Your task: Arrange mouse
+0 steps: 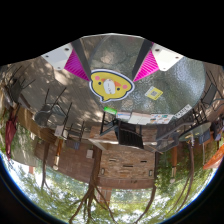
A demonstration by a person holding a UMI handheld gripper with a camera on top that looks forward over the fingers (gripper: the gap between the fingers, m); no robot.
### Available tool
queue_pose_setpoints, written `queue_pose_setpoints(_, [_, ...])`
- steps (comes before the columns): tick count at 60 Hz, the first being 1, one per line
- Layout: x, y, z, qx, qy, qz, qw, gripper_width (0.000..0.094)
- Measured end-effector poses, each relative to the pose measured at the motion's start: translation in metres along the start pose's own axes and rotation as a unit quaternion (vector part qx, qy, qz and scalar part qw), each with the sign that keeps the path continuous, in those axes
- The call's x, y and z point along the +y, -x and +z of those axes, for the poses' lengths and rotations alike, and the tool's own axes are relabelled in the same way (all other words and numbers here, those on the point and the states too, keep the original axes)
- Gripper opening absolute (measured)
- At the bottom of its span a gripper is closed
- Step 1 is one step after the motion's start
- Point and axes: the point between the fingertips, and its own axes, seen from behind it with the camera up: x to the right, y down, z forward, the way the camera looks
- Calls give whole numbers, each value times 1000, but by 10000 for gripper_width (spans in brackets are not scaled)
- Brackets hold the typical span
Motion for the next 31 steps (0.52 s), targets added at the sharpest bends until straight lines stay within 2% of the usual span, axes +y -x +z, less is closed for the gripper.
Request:
queue_pose_setpoints(16, [11, 2, -77, 19, -19, 8, 1000, 853])
queue_pose_setpoints(31, [7, 4, -93, 22, -30, 1, 999, 847])
